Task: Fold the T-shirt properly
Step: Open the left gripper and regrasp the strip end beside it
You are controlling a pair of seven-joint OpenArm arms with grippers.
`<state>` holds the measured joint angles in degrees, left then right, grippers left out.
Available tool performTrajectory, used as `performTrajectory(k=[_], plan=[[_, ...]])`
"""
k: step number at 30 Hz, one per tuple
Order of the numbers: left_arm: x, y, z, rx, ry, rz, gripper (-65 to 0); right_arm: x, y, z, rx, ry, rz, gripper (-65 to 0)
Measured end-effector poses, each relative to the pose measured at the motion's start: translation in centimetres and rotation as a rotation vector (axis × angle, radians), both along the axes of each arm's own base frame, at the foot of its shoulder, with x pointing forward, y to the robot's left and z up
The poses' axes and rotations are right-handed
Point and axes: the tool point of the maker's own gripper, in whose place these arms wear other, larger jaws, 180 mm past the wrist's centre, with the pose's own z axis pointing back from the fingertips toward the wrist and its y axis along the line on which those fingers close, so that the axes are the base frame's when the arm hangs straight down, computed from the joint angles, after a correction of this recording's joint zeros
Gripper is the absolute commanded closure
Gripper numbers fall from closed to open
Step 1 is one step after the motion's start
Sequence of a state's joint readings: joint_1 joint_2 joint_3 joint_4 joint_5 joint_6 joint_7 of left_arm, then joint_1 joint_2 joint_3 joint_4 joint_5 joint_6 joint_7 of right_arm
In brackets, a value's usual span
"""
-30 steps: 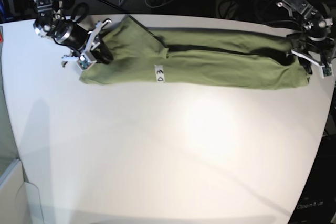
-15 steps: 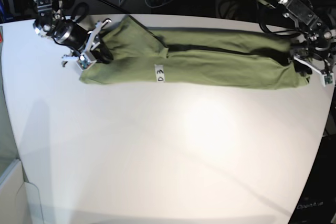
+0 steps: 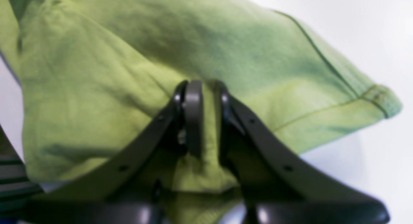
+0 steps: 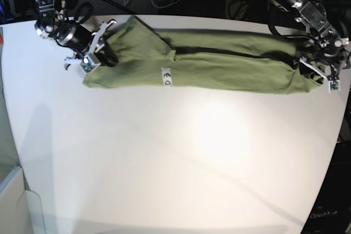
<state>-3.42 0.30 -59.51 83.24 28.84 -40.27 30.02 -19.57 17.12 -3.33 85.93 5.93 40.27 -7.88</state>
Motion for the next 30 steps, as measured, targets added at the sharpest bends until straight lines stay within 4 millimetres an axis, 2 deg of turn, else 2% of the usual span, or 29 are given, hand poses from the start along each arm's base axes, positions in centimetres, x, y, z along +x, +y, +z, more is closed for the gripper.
performTrajectory(k=[5,16,17,19,24,25,27,30], plan=[[0.9,0.0,-0.8,-0.041,-0.033,-0.003,-52.2,0.0,0.0,0.0,0.0,0.0,0.0,-6.7],[1.1,-0.2,-1.0,-0.053,-0.043,0.0,-51.8,0.0,0.0,0.0,0.0,0.0,0.0,-6.7],[1.1,-0.2,-1.0,-0.053,-0.044,0.003,-49.9,0.0,0.0,0.0,0.0,0.0,0.0,-6.7],[1.3,-0.5,-1.4,-0.076,-0.05,0.003,-39.2,0.0,0.0,0.0,0.0,0.0,0.0,-6.7],[2.2,-1.4,-2.3,-0.13,-0.095,-0.018,-1.2,0.0,0.0,0.0,0.0,0.0,0.0,-6.7],[2.4,-1.5,-2.4,-0.135,-0.099,-0.019,0.0,0.0,0.0,0.0,0.0,0.0,0.0,-6.7],[2.7,-1.5,-2.5,-0.145,-0.103,-0.017,-3.3,0.0,0.0,0.0,0.0,0.0,0.0,-6.7],[2.8,-1.5,-2.4,-0.144,-0.102,-0.014,-2.9,0.0,0.0,0.0,0.0,0.0,0.0,-6.7]])
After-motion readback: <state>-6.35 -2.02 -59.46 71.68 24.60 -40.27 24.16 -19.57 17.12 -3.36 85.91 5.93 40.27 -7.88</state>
